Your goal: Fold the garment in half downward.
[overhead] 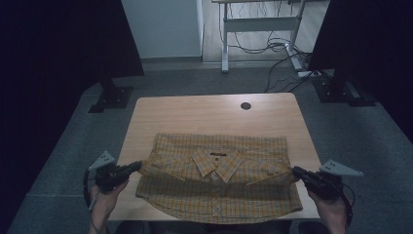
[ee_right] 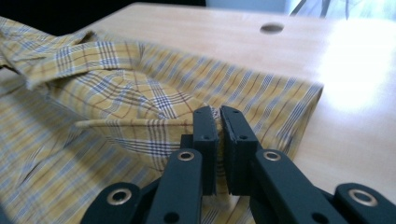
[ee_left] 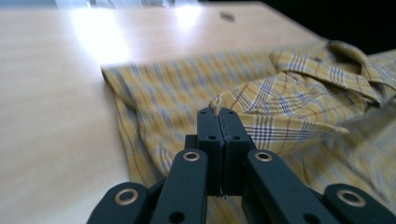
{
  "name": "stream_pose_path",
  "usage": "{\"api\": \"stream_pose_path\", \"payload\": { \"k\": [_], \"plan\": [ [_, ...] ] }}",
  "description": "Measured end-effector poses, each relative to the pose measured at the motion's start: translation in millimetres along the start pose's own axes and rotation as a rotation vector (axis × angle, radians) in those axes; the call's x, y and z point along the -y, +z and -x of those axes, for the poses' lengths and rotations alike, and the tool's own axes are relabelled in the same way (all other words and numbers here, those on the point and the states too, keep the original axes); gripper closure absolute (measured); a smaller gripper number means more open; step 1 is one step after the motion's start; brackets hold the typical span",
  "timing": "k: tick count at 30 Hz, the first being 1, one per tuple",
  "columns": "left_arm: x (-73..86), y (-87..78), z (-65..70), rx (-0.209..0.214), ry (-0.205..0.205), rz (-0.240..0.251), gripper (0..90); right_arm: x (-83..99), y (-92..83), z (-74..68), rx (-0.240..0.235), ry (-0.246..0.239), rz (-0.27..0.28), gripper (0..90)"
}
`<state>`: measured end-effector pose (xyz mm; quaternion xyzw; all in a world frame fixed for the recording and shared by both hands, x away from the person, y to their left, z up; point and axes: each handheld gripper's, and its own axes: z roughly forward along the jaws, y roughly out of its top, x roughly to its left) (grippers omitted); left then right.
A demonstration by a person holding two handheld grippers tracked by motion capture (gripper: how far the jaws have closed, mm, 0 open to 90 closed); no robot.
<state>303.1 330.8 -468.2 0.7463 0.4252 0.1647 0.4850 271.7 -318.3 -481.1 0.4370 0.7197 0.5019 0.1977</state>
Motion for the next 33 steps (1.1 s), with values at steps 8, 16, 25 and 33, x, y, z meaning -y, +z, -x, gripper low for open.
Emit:
{"api": "stream_pose_path", "payload": {
  "k": [8,16,25,33],
  "plan": [
    [59.9,23.4,-4.5,-0.027,-0.052,-0.207,88.0,54.1,18.2,2.7,-0.052,0.085,-0.202,84.4],
    [68.6,35.7,-5.6,-0.072,-0.042,-0.254,85.6,67.0,35.0,8.7,-0.034,0.091,-0.3,84.1],
    [60.0,53.6,-14.0,-0.092,-0.072,-0.22,85.5,55.3,55.0,24.2,0.009,0.086,-0.292,84.0],
    [45.8,76.3,-18.6,-0.127,-0.073,-0.211,85.6,39.7,79.9,48.8,0.049,0.121,-0.268,84.0]
  ]
}}
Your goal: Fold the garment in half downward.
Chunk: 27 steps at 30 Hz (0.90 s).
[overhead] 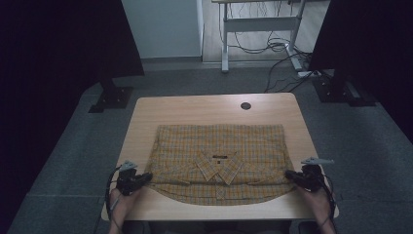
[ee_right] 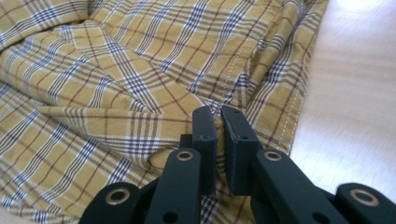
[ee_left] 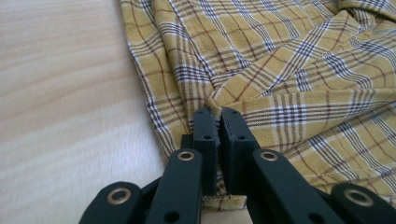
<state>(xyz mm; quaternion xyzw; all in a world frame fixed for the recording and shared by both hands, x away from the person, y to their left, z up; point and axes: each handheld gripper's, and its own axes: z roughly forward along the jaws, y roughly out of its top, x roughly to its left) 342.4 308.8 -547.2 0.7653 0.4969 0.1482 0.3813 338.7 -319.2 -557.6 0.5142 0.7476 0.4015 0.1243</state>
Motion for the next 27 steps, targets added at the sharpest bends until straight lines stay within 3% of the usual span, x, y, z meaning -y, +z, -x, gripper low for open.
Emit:
{"api": "stream_pose_path", "payload": {
  "k": [4,9,11,13,14,19,23,27],
  "plan": [
    [-5.4,5.5,3.4,-0.009,0.001,-0.005,86.0,-10.6,8.7,10.1,0.022,0.015,0.014,83.9],
    [-2.2,3.2,8.7,-0.008,0.008,-0.009,86.2,-15.9,13.6,19.3,0.017,0.035,0.03,83.6],
    [-1.9,2.2,6.9,0.005,-0.012,-0.01,85.6,-15.4,13.5,19.7,0.015,0.034,0.036,83.2],
    [-4.1,-1.3,3.8,0.012,-0.021,-0.01,79.0,-14.2,12.5,19.4,0.016,0.026,0.047,80.7],
    [-5.9,-5.3,2.1,0.013,-0.029,0.009,71.5,-13.8,11.0,19.2,0.018,0.022,0.052,77.5],
    [-22.4,-32.4,-1.7,0.049,-0.062,0.143,46.9,-16.0,-5.6,12.5,0.023,0.008,0.121,55.8],
    [-40.3,-27.9,11.4,0.046,0.004,0.158,35.3,-21.5,-15.1,-4.7,0.001,-0.034,0.159,37.5],
    [-53.7,3.7,27.8,0.038,0.081,0.082,30.3,-25.1,-11.1,-30.8,0.018,-0.133,0.146,25.7]
  ]
}}
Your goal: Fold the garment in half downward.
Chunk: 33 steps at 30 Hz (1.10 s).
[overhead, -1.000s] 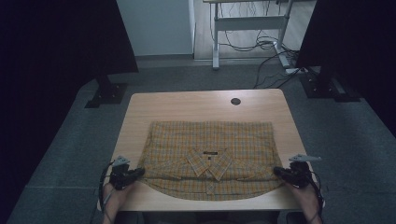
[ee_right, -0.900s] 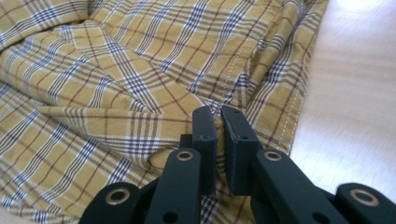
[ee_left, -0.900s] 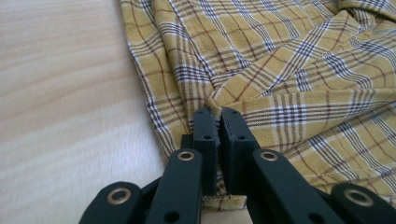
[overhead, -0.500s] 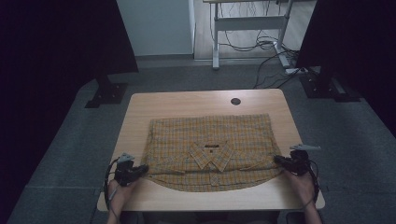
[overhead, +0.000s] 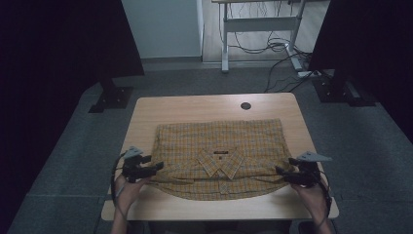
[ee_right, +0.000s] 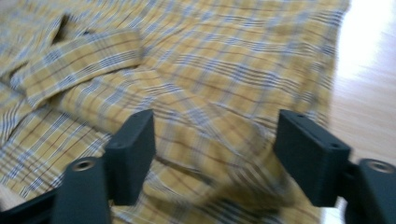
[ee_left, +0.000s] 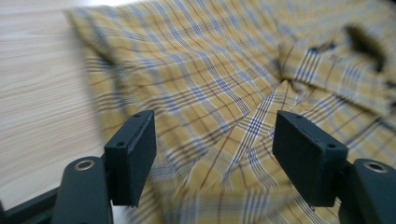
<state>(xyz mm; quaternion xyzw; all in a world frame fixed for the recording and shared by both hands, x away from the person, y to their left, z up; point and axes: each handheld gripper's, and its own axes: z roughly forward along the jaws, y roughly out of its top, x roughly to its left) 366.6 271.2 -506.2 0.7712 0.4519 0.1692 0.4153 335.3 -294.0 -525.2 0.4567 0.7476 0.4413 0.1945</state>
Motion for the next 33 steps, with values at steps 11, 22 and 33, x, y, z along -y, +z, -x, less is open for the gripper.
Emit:
{"api": "stream_pose_path", "payload": {
  "k": [11,22,33],
  "plan": [
    [11.4,50.3,14.8,-0.088,0.113,-0.16,26.1,11.4,29.4,-34.4,0.021,-0.135,-0.098,20.9],
    [25.1,41.3,43.4,-0.095,0.109,-0.164,23.2,15.1,51.0,-8.8,0.045,-0.135,-0.157,20.7],
    [18.3,32.3,63.2,0.011,0.142,-0.159,23.5,10.5,50.0,16.1,0.068,-0.084,-0.128,19.7]
  ]
}}
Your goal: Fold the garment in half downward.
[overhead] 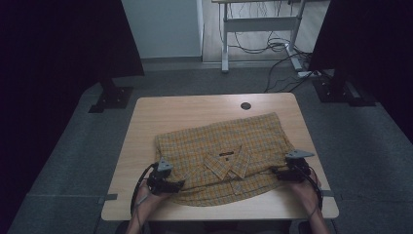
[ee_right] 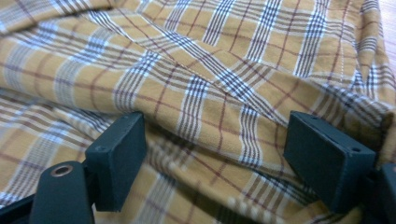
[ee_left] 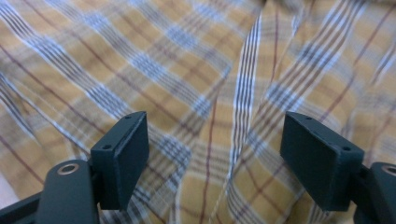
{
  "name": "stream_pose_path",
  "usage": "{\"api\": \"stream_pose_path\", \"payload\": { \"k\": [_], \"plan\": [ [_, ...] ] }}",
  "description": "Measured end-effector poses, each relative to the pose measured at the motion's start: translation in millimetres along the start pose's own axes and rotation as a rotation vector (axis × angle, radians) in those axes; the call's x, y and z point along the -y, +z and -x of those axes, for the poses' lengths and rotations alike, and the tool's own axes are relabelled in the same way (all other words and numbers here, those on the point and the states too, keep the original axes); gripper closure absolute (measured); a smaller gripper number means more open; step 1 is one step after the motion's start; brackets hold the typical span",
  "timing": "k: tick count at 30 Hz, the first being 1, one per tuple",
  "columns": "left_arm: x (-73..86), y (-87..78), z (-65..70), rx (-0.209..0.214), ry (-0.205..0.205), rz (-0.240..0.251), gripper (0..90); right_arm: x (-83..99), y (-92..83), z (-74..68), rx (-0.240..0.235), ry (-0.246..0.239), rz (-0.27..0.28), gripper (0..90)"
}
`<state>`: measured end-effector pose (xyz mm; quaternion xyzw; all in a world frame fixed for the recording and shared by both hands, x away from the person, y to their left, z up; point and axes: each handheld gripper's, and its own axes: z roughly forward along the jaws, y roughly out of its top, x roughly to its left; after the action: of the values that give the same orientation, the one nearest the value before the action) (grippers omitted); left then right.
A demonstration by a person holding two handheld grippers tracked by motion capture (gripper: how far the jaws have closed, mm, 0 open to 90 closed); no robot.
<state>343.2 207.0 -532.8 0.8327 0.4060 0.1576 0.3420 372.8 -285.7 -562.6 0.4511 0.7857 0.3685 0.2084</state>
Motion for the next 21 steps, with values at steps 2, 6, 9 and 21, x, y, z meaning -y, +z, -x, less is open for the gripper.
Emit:
{"api": "stream_pose_path", "payload": {
  "k": [2,6,9,21],
  "plan": [
    [-5.7,-4.8,-8.0,-0.005,-0.013,0.024,21.9,-0.1,-7.1,-3.2,-0.001,0.015,0.014,19.0],
    [-14.6,-4.6,-28.8,-0.046,-0.02,0.037,20.9,-2.2,-24.2,-18.9,0.005,0.002,0.048,17.8],
    [-15.5,7.2,-40.2,-0.062,-0.021,0.001,20.9,-3.7,-30.3,-35.4,-0.011,-0.025,0.057,17.4],
    [-5.4,22.2,-32.9,-0.093,-0.01,-0.02,21.8,0.1,2.5,-55.4,-0.022,-0.03,-0.058,14.8]
  ]
}}
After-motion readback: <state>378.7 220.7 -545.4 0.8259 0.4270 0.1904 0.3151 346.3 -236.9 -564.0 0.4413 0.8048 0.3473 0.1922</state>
